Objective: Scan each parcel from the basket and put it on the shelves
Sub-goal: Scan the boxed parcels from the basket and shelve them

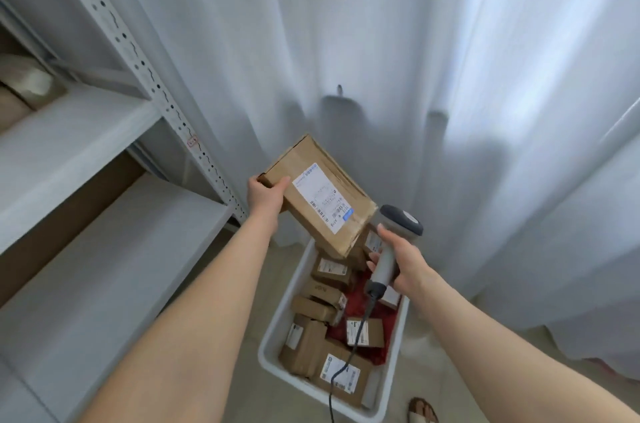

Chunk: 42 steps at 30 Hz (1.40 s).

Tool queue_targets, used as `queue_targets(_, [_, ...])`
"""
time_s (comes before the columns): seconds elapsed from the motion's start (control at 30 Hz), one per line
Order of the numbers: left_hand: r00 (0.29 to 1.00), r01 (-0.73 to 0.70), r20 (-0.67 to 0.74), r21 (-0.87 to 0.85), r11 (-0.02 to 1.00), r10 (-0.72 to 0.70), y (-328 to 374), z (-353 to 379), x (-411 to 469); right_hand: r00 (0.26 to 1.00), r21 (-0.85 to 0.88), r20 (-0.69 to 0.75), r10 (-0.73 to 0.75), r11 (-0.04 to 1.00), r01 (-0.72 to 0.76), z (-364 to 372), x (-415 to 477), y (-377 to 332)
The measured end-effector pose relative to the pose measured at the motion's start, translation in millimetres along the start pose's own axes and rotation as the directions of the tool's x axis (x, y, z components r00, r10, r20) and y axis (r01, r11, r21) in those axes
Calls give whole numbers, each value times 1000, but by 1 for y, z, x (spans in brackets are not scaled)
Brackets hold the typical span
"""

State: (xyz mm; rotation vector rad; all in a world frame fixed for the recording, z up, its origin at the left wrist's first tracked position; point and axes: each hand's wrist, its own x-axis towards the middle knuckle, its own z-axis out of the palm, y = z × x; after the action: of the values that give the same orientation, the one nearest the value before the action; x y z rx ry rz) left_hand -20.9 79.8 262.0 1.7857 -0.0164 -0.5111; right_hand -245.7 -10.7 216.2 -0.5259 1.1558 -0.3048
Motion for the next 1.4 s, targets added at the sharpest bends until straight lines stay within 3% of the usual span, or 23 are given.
queue_targets(0.13, [998, 49, -34, -247, 968, -60, 28, -12, -27, 998, 63, 59, -18, 998, 14, 18, -34, -10])
queue_targets(0.27, [984, 154, 1, -494, 856, -176, 35, -12, -56, 995, 127, 85, -60, 991, 49, 40, -58, -20])
queue_targets(0.43, [965, 235, 49, -597, 768, -257, 26, -9, -87, 989, 183, 8, -149, 972, 145, 59, -75, -32])
queue_targets(0.53, [947, 320, 191, -509, 799, -258, 26, -18, -100, 976, 179, -42, -215, 959, 219, 61, -78, -40])
queue_targets(0.63, [885, 396, 366, -260, 881, -289, 26, -30, -106, 960, 146, -96, -263, 950, 275, 57, -79, -51])
queue_targets(0.73, [835, 402, 447, -98, 911, -320, 26, -38, -106, 936, 109, -150, -319, 936, 336, 55, -81, -58])
queue_targets(0.83, [875, 322, 375, 24, 947, -307, 30, -39, -105, 932, 89, -162, -324, 936, 341, 54, -84, -60])
queue_targets(0.93, [988, 123, 68, 202, 972, -139, 40, -38, -96, 926, 20, -112, -360, 931, 365, 53, -87, -58])
queue_targets(1.03, [998, -56, 29, 550, 834, 48, 51, -44, -93, 919, 16, -19, -393, 919, 393, 50, -93, -56])
queue_targets(1.1, [995, -100, 88, 674, 732, 55, 55, -47, -96, 907, 0, 46, -418, 908, 418, 47, -97, -58])
queue_targets(1.17, [980, -110, 197, 649, 753, -26, 57, -46, -103, 895, -49, 101, -434, 897, 440, 44, -101, -61])
queue_targets(1.27, [945, -79, 314, 478, 875, -86, 57, -43, -114, 884, -107, 131, -449, 880, 463, 46, -106, -66])
queue_targets(1.4, [965, -11, 258, 246, 969, -54, 49, -38, -116, 871, -147, 136, -472, 860, 489, 47, -111, -75])
